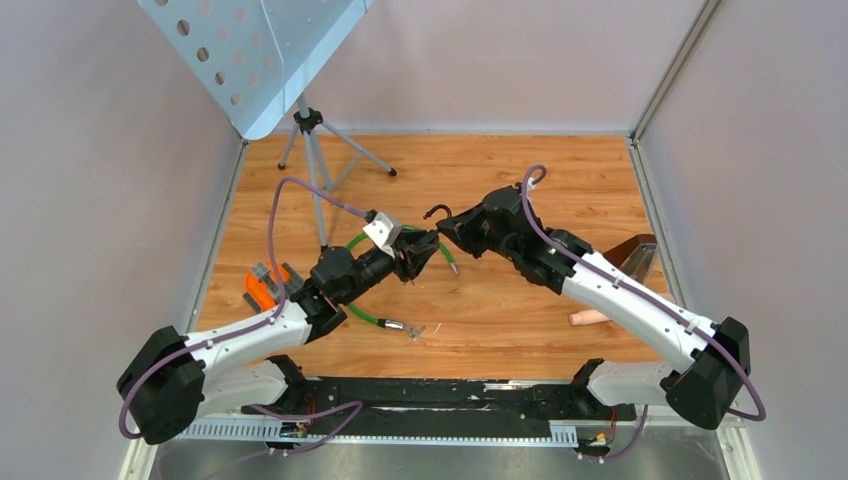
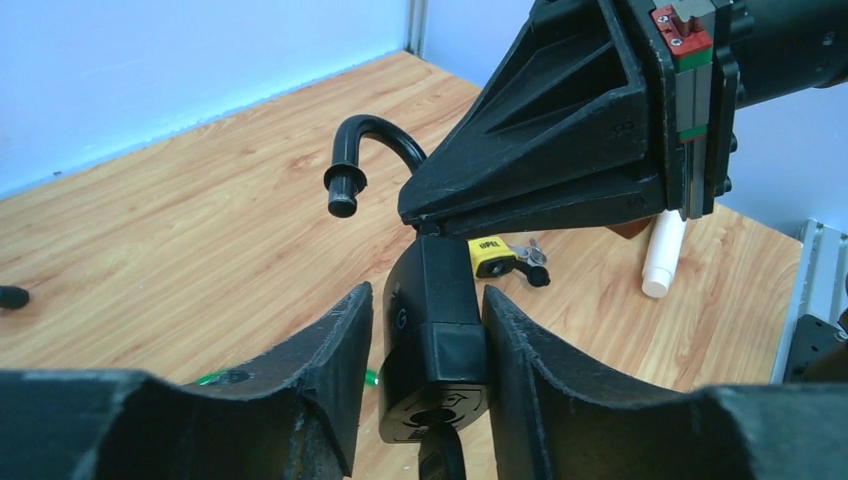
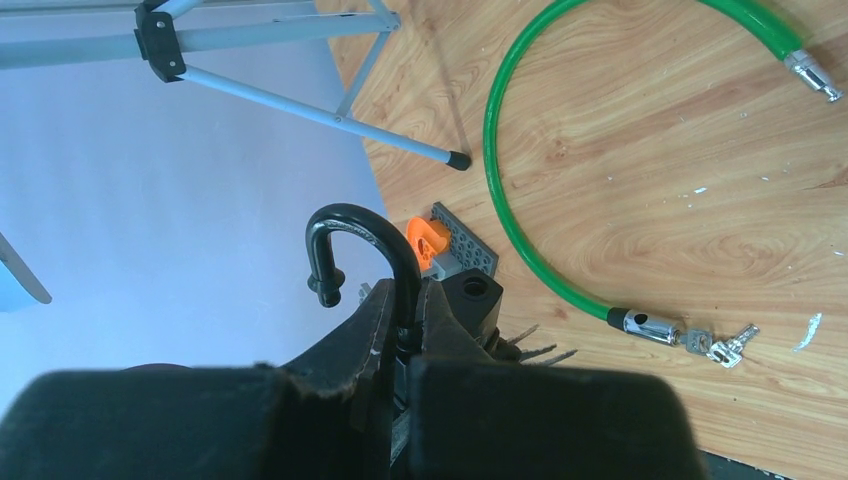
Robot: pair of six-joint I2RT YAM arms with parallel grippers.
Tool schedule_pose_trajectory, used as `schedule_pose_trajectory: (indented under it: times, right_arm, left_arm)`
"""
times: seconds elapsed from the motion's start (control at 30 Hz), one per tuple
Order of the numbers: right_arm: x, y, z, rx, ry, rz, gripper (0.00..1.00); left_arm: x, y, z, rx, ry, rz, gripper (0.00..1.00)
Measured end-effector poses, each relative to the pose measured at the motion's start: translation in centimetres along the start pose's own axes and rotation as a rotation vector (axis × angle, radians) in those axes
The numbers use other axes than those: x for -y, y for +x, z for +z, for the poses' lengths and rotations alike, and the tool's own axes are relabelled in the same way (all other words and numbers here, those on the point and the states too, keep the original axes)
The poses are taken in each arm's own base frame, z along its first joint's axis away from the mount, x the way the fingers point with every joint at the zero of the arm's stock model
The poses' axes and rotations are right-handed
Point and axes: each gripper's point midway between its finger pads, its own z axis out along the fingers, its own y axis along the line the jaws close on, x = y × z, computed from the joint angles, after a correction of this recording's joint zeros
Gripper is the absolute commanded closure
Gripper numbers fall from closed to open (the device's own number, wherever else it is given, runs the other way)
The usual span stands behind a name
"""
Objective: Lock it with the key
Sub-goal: Pick up the lock from the center of the board.
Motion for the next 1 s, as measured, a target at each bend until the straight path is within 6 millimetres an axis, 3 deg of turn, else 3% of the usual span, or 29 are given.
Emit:
schedule_pose_trajectory:
  times: [0.13, 0.33, 0.43, 0.7, 0.73, 0.77, 0.8, 0.87, 0.9, 1.0]
  right_arm:
    - [-0.2, -0.1, 0.0, -0.003, -0.003, 0.009, 1.0]
    - [-0.2, 0.0, -0.1, -0.014, -0.003, 0.02, 1.0]
    - [-0.3, 0.2, -0.1, -0.025, -0.004, 0.027, 1.0]
    - [-0.3, 0.4, -0.2, -0.038, -0.005, 0.031, 1.0]
    - [-0.3, 0.4, -0.1, -0.038, -0.004, 0.03, 0.94]
    - [-0.3, 0.4, -0.1, -0.038, -0.003, 0.03, 0.81]
    - [-0.2, 0.4, -0.1, -0.038, -0.002, 0.028, 0.55]
    - [-0.4, 0.4, 0.0, -0.037, -0.008, 0.027, 0.31]
    - [-0.7, 0.4, 0.0, -0.036, -0.019, 0.025, 0.25]
    - [-1.5, 0.2, -0.1, -0.029, -0.062, -0.03, 0.19]
  left_arm:
    - [0.1, 0.0, 0.1, 0.006, 0.005, 0.001, 0.56]
    - [0.0, 0.1, 0.2, 0.002, 0.001, -0.001, 0.43]
    - [-0.1, 0.3, 0.2, -0.003, -0.005, -0.004, 0.43]
    - [0.0, 0.6, 0.2, -0.013, -0.007, -0.01, 1.0]
    - [-0.1, 0.6, 0.2, -0.015, -0.009, -0.011, 1.0]
    - [-0.1, 0.7, 0.2, -0.017, -0.011, -0.013, 1.0]
    - [-0.1, 0.8, 0.2, -0.02, -0.013, -0.014, 1.0]
    - [-0.2, 1.2, 0.1, -0.045, -0.023, -0.024, 1.0]
    - [-0.3, 1.6, 0.1, -0.064, -0.031, -0.03, 1.0]
    - [-1.1, 4.0, -0.6, -0.187, -0.081, -0.056, 1.0]
